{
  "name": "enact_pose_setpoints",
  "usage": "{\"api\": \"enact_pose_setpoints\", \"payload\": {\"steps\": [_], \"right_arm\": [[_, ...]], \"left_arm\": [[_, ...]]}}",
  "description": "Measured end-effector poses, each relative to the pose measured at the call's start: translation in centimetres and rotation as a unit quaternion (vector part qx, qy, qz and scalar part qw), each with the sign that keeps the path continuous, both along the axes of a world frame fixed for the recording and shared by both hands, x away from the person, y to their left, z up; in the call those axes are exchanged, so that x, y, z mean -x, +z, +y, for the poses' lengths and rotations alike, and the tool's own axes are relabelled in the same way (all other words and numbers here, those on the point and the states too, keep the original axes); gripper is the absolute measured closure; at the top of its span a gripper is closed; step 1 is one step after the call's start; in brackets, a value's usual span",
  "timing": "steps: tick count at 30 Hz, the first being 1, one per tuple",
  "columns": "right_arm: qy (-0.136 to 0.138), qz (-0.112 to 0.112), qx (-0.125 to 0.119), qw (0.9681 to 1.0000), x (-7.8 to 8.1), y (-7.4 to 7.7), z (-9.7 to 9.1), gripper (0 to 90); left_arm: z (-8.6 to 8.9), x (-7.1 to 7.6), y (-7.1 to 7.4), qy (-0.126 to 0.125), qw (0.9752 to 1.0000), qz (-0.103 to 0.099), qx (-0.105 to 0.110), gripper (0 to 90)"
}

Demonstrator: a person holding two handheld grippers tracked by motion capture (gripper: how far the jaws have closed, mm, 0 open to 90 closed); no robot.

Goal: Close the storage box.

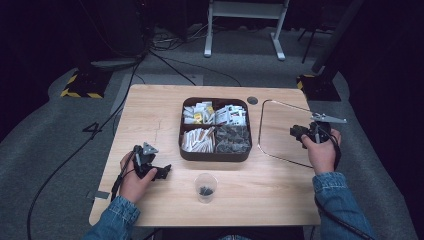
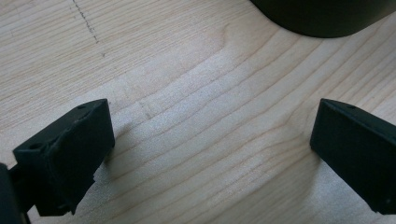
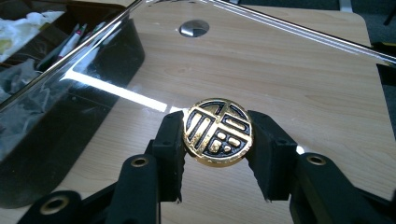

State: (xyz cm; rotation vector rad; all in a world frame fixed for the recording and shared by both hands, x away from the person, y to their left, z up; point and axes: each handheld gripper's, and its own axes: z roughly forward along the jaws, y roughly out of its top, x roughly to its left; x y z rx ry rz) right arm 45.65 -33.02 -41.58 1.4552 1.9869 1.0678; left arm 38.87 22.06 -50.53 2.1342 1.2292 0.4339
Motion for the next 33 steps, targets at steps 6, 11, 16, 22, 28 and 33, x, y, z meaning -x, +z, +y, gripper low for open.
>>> {"api": "enact_pose_setpoints", "payload": {"steps": [6,11,16,22,28,33], "right_arm": [[0.011,-0.006,-0.005,0.9999,0.8,1.0,0.6,59.2],[0.018,-0.011,-0.007,0.9998,1.2,1.7,1.0,59.2],[0.022,-0.011,-0.009,0.9996,1.4,2.3,1.6,59.2],[0.038,-0.011,-0.004,0.9992,1.2,3.0,3.2,59.2],[0.056,-0.007,-0.002,0.9984,0.5,3.3,5.4,59.2],[0.071,-0.005,-0.001,0.9975,-0.2,3.6,7.4,59.2]], "left_arm": [[0.0,0.0,0.0,0.000,1.0000,0.000,0.000,0.2],[0.0,0.0,0.0,0.000,1.0000,0.001,0.001,0.2],[0.0,0.0,0.0,0.001,1.0000,0.000,0.001,0.2],[-0.1,0.1,0.0,0.002,1.0000,0.000,-0.001,0.5],[-0.1,0.1,0.0,0.004,1.0000,-0.002,-0.001,0.5],[-0.1,0.1,0.0,0.004,1.0000,-0.002,-0.002,0.5]]}}
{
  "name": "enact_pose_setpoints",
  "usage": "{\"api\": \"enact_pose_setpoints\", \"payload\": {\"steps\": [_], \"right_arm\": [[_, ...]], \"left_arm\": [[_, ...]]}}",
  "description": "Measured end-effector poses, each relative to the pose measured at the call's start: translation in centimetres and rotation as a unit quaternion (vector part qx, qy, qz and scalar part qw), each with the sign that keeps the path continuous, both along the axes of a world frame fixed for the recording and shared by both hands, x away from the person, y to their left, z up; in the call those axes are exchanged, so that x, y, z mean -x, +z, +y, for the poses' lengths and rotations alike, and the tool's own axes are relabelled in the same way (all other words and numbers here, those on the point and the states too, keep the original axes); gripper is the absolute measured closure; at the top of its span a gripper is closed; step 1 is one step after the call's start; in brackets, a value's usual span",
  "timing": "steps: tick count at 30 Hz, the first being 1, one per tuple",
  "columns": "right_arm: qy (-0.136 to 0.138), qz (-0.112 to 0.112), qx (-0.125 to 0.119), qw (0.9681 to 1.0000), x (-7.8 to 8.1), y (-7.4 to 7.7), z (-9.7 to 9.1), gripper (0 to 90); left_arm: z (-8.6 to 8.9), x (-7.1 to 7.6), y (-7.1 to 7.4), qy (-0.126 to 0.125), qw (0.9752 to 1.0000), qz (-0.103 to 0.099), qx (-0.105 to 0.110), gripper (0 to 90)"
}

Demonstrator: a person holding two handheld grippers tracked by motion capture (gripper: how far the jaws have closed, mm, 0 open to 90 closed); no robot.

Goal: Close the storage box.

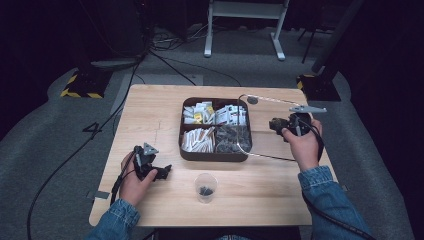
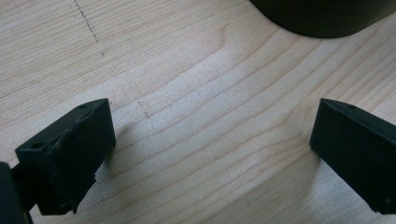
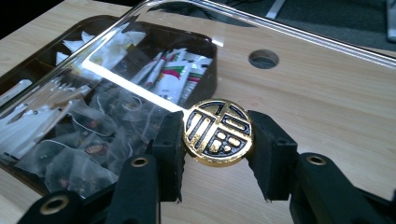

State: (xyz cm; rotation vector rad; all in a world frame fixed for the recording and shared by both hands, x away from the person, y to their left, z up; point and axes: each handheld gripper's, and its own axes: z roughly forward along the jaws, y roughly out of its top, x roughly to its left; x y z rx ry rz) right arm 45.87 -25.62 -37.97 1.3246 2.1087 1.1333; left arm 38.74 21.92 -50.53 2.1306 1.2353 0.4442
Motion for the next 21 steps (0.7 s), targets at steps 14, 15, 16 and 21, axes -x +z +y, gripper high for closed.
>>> {"api": "enact_pose_setpoints", "payload": {"steps": [14,15,16,21], "right_arm": [[0.044,-0.008,0.005,0.9990,-1.7,1.2,5.3,59.2],[0.047,-0.009,0.006,0.9988,-1.8,1.2,5.7,59.2],[0.050,-0.009,0.006,0.9987,-1.9,1.3,6.1,59.2],[0.058,-0.010,0.009,0.9982,-2.3,1.3,7.7,59.2]], "left_arm": [[0.0,0.0,0.0,0.000,1.0000,0.000,0.000,0.5],[0.0,0.0,0.0,0.000,1.0000,0.000,0.000,0.5],[0.0,0.0,0.0,0.000,1.0000,0.000,0.000,0.5],[0.0,0.1,0.0,-0.001,1.0000,0.001,0.000,0.5]]}}
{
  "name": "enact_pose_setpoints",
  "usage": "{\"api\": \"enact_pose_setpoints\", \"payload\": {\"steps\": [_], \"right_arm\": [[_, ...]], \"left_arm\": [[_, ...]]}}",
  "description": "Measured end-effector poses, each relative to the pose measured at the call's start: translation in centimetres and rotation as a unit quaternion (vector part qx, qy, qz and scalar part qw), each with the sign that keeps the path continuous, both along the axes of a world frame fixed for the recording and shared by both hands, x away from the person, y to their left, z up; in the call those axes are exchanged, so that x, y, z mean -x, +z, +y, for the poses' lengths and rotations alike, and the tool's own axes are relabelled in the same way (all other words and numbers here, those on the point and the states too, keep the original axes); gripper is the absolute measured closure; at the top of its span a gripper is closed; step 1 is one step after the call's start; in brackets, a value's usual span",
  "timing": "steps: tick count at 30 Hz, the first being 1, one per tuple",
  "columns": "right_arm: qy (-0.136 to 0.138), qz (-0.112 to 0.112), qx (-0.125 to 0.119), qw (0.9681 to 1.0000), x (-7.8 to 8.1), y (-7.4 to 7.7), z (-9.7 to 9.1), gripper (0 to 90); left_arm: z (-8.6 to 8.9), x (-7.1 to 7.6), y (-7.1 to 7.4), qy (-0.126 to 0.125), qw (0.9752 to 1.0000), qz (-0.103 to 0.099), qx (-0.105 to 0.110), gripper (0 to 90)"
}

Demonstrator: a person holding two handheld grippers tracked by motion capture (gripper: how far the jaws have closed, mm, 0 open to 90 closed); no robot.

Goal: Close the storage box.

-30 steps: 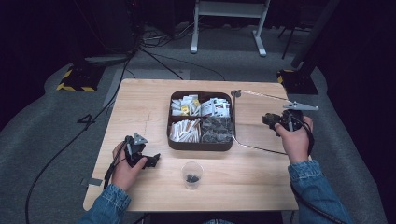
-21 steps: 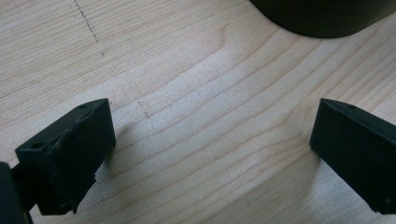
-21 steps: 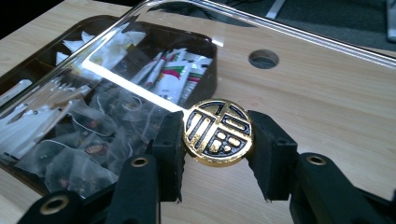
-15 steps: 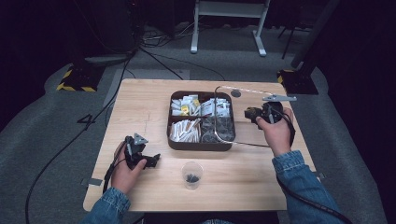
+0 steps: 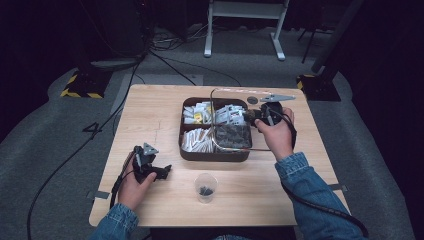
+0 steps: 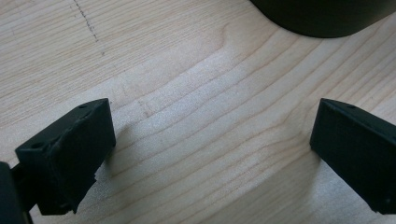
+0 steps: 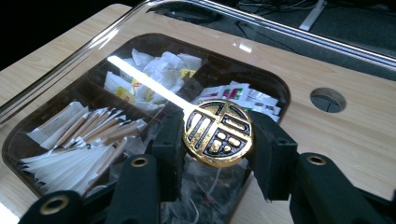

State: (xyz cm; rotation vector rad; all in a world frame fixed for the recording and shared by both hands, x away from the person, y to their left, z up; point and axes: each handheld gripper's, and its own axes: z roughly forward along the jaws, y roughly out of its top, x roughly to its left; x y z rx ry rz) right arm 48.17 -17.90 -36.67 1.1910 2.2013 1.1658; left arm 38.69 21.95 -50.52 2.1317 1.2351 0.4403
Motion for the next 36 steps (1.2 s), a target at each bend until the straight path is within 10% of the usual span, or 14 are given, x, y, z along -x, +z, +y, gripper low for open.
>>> {"api": "enact_pose_setpoints", "payload": {"steps": [36], "right_arm": [[-0.001,0.015,0.013,0.9998,-2.7,-2.9,7.8,59.1]], "left_arm": [[0.0,0.0,0.0,-0.003,1.0000,0.001,0.002,0.3]]}}
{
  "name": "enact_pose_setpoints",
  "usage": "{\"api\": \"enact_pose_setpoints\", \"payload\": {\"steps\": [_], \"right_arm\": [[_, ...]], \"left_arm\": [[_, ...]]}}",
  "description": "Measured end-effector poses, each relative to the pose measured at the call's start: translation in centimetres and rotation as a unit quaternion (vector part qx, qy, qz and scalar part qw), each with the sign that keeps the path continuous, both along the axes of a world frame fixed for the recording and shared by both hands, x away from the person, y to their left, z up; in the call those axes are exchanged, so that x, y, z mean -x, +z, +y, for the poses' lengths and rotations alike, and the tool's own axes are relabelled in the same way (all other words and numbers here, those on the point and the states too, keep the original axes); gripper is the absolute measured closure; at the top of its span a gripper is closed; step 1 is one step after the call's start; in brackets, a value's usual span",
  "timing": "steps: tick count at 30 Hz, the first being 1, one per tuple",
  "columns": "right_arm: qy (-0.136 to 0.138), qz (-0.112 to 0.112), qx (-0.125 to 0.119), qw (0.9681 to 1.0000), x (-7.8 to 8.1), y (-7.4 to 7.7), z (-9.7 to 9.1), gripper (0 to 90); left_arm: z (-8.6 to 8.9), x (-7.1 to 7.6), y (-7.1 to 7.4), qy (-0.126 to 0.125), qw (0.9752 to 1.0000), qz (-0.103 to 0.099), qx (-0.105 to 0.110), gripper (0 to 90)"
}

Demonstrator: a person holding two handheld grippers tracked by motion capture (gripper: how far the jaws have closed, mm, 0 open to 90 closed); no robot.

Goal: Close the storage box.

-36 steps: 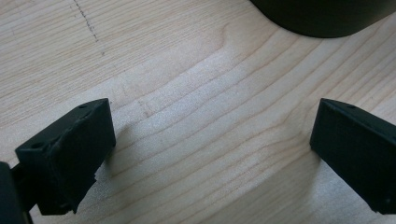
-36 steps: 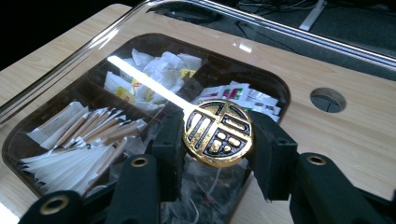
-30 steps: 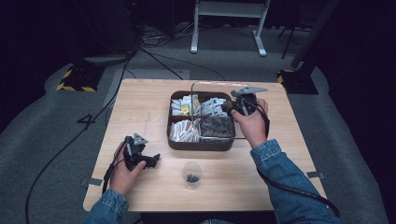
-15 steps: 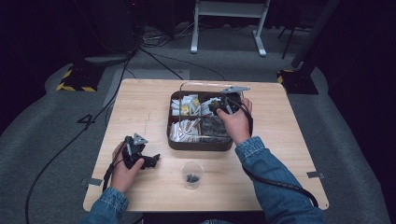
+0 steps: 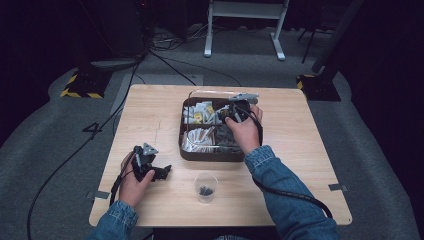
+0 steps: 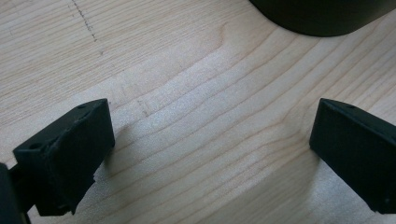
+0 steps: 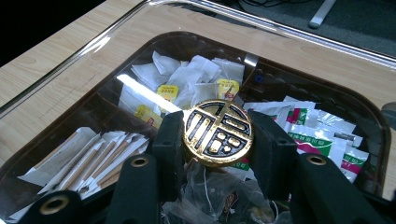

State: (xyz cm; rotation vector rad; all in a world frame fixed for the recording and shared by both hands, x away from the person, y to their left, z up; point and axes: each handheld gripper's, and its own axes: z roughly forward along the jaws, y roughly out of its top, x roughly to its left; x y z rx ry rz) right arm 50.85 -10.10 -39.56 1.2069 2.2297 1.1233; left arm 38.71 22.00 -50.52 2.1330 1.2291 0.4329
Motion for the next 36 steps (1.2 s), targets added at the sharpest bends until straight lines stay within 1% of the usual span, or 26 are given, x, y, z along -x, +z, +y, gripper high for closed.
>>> {"api": "enact_pose_setpoints", "payload": {"steps": [7,15,23,36], "right_arm": [[0.003,0.006,0.005,1.0000,-0.3,-0.9,0.7,59.1],[0.001,0.008,0.022,0.9997,-0.5,-2.0,1.8,59.1],[-0.003,0.013,0.033,0.9994,-0.6,-2.8,2.6,59.1],[-0.009,0.016,0.038,0.9991,-0.8,-3.8,3.1,59.1]], "left_arm": [[0.0,0.0,0.0,0.000,1.0000,0.001,0.001,0.3],[0.0,0.0,0.0,0.000,1.0000,0.000,0.000,0.3],[0.0,0.0,0.0,-0.001,1.0000,0.000,-0.001,0.4],[0.0,0.0,0.0,0.000,1.0000,0.000,0.000,0.3]]}}
